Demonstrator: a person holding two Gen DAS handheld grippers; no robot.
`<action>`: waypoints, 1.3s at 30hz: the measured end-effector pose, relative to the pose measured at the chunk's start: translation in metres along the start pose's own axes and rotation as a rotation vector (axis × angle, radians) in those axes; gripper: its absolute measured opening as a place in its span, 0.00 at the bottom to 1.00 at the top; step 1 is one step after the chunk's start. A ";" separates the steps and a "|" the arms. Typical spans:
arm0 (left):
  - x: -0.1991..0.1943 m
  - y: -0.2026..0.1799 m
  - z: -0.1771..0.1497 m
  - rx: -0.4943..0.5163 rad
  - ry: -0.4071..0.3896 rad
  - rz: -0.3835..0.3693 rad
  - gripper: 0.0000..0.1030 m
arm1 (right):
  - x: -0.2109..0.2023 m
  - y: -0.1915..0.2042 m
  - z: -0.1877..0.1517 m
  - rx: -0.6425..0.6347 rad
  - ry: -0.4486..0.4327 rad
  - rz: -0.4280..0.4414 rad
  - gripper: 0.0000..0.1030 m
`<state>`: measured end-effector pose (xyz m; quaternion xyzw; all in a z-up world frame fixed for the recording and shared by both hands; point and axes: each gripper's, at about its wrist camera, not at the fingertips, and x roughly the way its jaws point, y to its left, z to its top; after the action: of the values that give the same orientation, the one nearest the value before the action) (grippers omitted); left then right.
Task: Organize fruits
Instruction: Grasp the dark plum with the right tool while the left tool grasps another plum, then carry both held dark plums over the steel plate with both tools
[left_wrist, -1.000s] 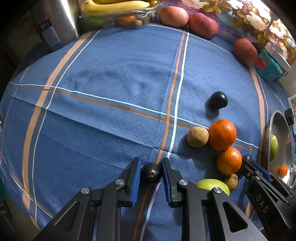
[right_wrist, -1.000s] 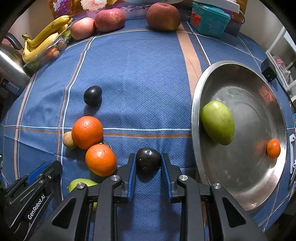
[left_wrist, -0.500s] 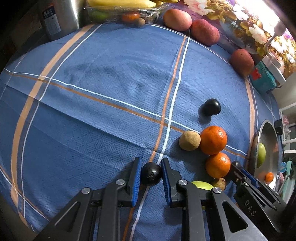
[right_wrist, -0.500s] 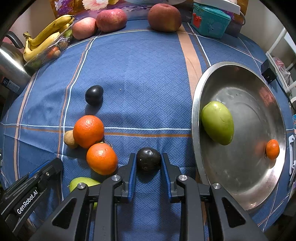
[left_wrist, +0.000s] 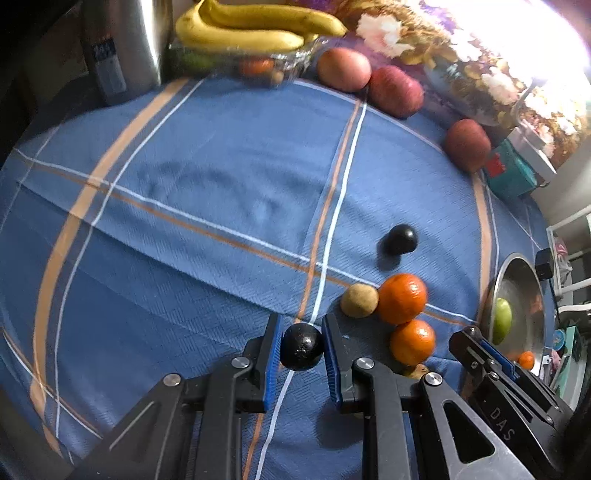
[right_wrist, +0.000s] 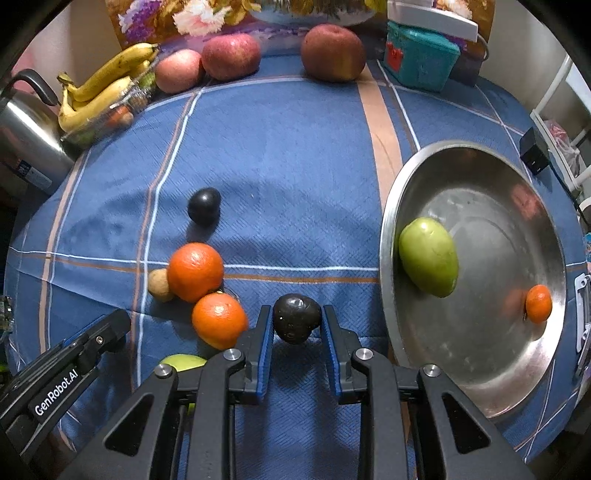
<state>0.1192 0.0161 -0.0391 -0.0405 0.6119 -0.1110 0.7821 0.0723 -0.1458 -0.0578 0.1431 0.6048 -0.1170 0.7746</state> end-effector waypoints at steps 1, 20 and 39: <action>-0.002 -0.001 0.000 0.003 -0.006 0.001 0.23 | -0.003 0.000 0.000 -0.001 -0.008 0.002 0.25; -0.015 -0.064 -0.004 0.117 -0.079 0.001 0.23 | -0.047 -0.042 0.005 0.058 -0.109 -0.006 0.25; -0.015 -0.142 -0.018 0.278 -0.107 -0.019 0.23 | -0.050 -0.119 0.002 0.206 -0.112 -0.053 0.25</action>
<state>0.0811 -0.1171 -0.0012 0.0564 0.5477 -0.1999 0.8105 0.0203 -0.2568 -0.0180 0.1993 0.5489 -0.2067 0.7851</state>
